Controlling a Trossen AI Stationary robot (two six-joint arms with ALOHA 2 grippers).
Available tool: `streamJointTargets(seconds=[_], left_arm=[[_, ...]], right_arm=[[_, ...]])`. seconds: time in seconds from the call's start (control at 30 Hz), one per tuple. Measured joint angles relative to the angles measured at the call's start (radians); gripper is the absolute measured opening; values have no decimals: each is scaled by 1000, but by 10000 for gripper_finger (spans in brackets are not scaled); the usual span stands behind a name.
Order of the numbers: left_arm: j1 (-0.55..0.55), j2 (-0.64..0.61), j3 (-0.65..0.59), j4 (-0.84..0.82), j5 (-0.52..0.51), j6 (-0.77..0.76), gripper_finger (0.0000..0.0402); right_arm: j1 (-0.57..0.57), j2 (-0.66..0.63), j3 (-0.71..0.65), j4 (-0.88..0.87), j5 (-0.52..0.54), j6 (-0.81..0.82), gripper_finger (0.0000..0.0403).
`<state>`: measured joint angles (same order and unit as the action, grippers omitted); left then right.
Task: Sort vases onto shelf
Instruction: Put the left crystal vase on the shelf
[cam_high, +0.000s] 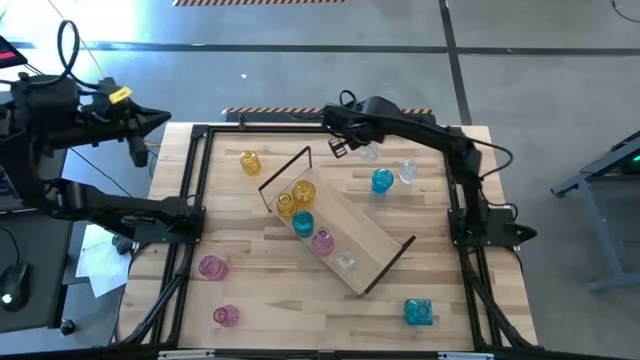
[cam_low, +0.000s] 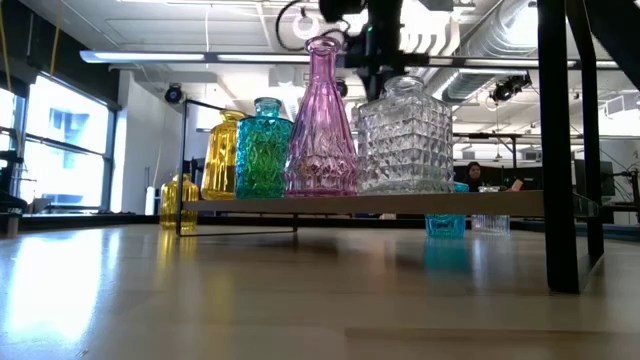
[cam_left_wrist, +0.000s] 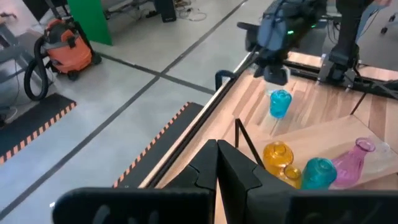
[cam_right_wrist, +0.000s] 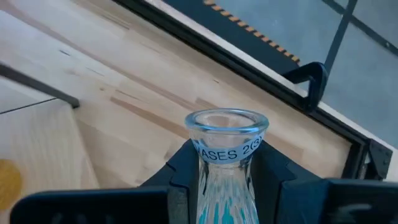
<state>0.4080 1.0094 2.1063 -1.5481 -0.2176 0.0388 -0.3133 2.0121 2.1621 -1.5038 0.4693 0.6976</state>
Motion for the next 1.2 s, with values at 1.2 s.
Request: streamJointTargets(seconds=[1.2], left_arm=[[-78,281,0,269,177,-74,0]], right_arm=[[405,-524,-1149,1145,157,128,74]])
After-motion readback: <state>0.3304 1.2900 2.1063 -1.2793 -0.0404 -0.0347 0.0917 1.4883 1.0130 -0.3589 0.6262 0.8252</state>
